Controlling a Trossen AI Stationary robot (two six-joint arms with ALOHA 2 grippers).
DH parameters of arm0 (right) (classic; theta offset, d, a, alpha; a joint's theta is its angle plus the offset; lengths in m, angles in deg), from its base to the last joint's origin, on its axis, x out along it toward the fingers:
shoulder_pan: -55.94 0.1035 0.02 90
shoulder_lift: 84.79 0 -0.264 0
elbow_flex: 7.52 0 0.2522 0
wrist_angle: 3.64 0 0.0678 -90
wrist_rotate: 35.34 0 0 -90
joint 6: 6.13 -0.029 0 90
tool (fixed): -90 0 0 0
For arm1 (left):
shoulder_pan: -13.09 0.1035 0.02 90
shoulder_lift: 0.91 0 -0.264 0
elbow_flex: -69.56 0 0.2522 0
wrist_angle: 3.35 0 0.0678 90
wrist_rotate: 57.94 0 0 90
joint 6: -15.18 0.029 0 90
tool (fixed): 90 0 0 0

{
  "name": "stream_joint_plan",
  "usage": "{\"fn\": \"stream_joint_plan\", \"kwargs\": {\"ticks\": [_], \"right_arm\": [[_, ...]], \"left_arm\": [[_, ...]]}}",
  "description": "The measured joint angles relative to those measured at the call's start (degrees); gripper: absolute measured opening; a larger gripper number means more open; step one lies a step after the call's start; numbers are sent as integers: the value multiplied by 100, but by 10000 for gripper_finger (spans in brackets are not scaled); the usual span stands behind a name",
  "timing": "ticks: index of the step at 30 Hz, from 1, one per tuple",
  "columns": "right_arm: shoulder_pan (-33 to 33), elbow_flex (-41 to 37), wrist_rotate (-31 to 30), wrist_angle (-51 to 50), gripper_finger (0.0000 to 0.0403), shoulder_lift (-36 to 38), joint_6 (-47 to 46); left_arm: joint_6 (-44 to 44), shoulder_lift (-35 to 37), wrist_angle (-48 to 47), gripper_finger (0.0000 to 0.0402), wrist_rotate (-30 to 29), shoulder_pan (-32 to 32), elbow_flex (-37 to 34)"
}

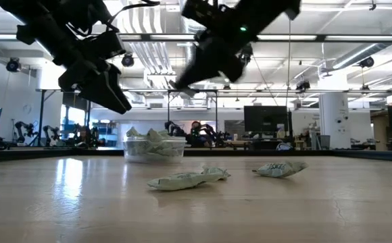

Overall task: Pick and place Stevia / Truvia into bins
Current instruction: Put the stevia packet into the transparent bin

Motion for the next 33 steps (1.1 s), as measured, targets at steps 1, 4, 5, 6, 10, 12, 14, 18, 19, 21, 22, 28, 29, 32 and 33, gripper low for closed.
{"fn": "stream_joint_plan", "kwargs": {"ticks": [1, 4, 5, 6, 10, 12, 14, 18, 19, 21, 22, 28, 29, 32, 33], "right_arm": [[-85, -4, 23, 267, 11, 0, 125], [-390, -9, 247, 881, 11, -43, 290], [-498, -9, 407, 1026, 11, -70, 296], [-616, -9, 652, 1150, 11, -98, 293], [-1046, -2, 1848, 1661, 11, -332, 243], [-1203, -1, 2159, 1893, 11, -487, 118], [-1333, 3, 2257, 1934, 11, -622, 31], [-1506, 22, 2262, 2110, 11, -867, 5], [-1530, 24, 2264, 2166, 11, -918, 10], [-1576, 24, 2278, 2294, 11, -1014, 12], [-1591, 39, 2326, 2363, 11, -1051, 10], [-1698, 424, 2909, 2409, 11, -1348, -310], [-1701, 489, 2927, 2391, 11, -1414, -314], [-1708, 779, 2975, 2320, 11, -1689, -353], [-1713, 891, 2976, 2244, 11, -1795, -373]], "left_arm": [[1, 0, -6, 217, 0, 0, 0], [1, 0, -96, 217, 0, 0, 0], [2, 0, -173, 217, -2, 0, 0], [6, 0, -250, 217, -4, 0, 0], [5, 45, -612, 217, -30, 4, 4], [-22, 111, -660, 217, -35, 4, 6], [-87, 207, -718, 217, -35, 4, 7], [-143, 499, -965, 217, -42, 4, 9], [-157, 599, -1032, 217, -42, 2, 11], [-283, 792, -1246, 217, -42, 3, 11], [-329, 907, -1329, 217, -43, 2, 11], [-595, 1538, -1669, 217, -42, 0, 7], [-596, 1600, -1667, 217, -42, -2, 7], [-601, 1774, -1719, 217, -33, -6, -7], [-606, 1793, -1709, 217, -33, -7, -7]]}}
